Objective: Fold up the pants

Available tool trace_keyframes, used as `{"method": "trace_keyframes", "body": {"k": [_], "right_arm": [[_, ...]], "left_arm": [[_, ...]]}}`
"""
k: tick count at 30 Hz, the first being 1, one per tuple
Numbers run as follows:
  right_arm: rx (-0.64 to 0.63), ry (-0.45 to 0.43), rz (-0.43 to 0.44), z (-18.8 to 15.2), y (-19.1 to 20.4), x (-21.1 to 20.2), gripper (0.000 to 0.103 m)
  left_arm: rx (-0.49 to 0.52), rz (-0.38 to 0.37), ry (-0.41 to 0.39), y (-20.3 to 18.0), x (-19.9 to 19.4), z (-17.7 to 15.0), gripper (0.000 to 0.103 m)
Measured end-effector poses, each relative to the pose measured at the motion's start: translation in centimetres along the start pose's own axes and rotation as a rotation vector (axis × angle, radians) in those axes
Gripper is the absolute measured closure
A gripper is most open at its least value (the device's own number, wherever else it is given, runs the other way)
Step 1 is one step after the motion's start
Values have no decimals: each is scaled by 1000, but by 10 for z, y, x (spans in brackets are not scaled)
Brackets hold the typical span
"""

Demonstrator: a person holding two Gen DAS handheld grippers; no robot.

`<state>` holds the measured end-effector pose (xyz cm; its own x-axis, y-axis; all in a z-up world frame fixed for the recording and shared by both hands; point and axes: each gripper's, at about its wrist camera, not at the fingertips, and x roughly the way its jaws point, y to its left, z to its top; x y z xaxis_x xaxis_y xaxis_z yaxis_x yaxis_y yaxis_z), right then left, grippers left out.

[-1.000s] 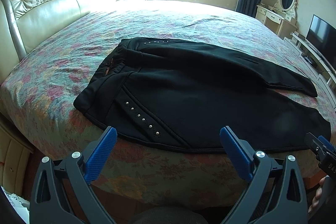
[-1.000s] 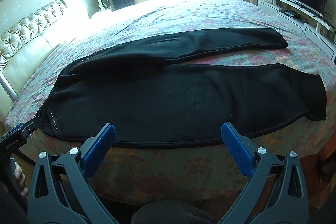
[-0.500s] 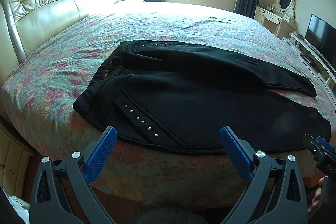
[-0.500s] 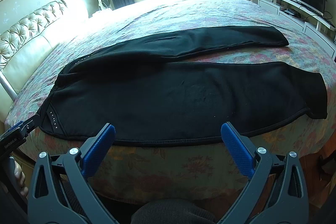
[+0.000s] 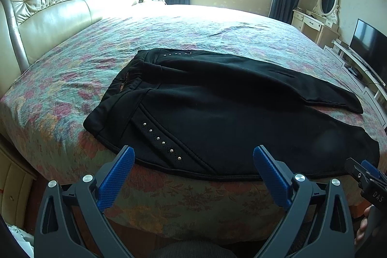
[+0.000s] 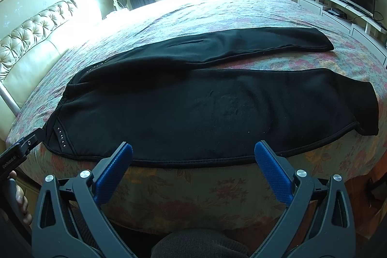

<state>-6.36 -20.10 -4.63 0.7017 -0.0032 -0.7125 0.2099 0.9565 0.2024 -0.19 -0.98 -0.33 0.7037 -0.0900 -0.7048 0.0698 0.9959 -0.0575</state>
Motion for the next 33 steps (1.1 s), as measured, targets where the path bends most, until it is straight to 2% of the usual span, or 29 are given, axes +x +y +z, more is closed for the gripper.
{"method": "trace_keyframes", "body": {"k": [7,12,14,16,18,21,24,26,29,33], "right_arm": [[2,6,3,0,0,4,2],[8,14,9,1,-1,8,2],[9,15,14,2,-1,10,2],[10,16,22,4,-1,11,2],[6,16,29,7,0,13,2],[-16,20,65,16,4,19,2],[-40,21,102,31,7,29,2],[-47,24,126,43,10,37,2],[-56,34,155,60,16,51,2],[-88,57,198,80,29,74,2]], "left_arm": [[-3,-26,2,0,2,-1,5],[-23,-14,-57,2,-1,0,5],[-11,-17,-45,3,0,3,5],[12,-58,-11,4,4,8,5],[10,-76,-17,8,3,13,5],[9,-213,31,22,11,26,5],[-90,-367,66,53,26,43,5],[-143,-441,104,75,45,59,5],[-189,-445,157,109,83,90,5],[-236,-428,173,159,141,137,5]]}}
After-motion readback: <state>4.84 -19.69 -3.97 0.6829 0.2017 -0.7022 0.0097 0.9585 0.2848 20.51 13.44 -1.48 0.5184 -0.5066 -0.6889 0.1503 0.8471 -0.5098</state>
